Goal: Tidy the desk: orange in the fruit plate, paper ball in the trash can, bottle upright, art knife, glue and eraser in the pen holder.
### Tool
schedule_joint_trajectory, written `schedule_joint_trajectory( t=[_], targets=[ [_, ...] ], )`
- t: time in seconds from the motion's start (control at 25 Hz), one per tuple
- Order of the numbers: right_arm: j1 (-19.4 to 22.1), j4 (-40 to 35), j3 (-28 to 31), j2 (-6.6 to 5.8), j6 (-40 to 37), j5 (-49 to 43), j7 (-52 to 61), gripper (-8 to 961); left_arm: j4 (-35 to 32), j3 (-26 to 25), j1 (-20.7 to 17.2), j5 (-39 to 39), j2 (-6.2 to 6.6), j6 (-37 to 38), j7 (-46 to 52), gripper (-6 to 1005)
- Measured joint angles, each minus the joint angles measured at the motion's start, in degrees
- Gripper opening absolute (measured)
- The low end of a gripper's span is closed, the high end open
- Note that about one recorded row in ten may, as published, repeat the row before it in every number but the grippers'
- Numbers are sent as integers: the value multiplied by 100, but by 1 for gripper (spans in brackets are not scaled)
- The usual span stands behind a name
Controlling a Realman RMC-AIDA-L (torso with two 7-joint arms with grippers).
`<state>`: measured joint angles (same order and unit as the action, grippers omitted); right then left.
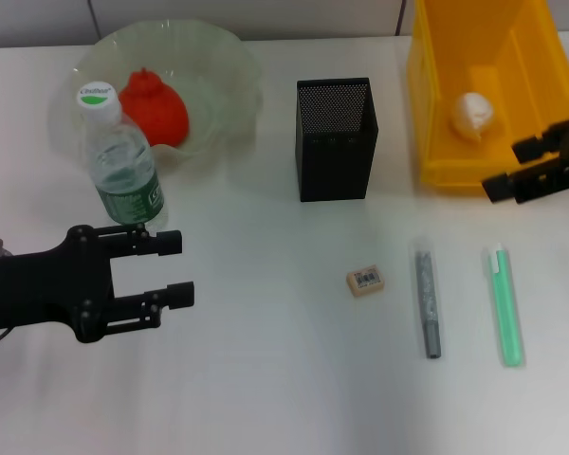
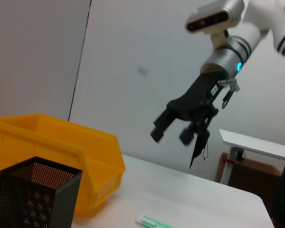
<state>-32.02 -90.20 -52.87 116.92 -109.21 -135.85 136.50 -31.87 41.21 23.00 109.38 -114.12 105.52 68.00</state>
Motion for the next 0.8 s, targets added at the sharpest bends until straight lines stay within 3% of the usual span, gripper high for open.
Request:
schedule_joint_trajectory(
  t=[0.12, 0.2, 0.28, 0.4, 0.8],
  targets=[
    [-299, -106, -490, 44, -124, -753, 486, 692, -14, 5, 36, 2, -5, -52, 114, 643],
    [-591, -83, -1043, 178, -135, -1642, 871, 690, -52, 8, 56, 8, -6, -101, 198, 674],
    [-658, -18, -1289, 229, -68, -1872, 1007, 689, -52, 8, 56, 8, -6, -101, 198, 705],
    [-709, 248, -2108, 251, 221, -2040, 1402, 686, -74, 8, 60, 16, -5, -151, 182, 752],
    [-651, 1278, -2996, 264, 1178, -2863, 2136, 678, -78, 51, 56, 136, -22, -450, 157, 793]
  ],
)
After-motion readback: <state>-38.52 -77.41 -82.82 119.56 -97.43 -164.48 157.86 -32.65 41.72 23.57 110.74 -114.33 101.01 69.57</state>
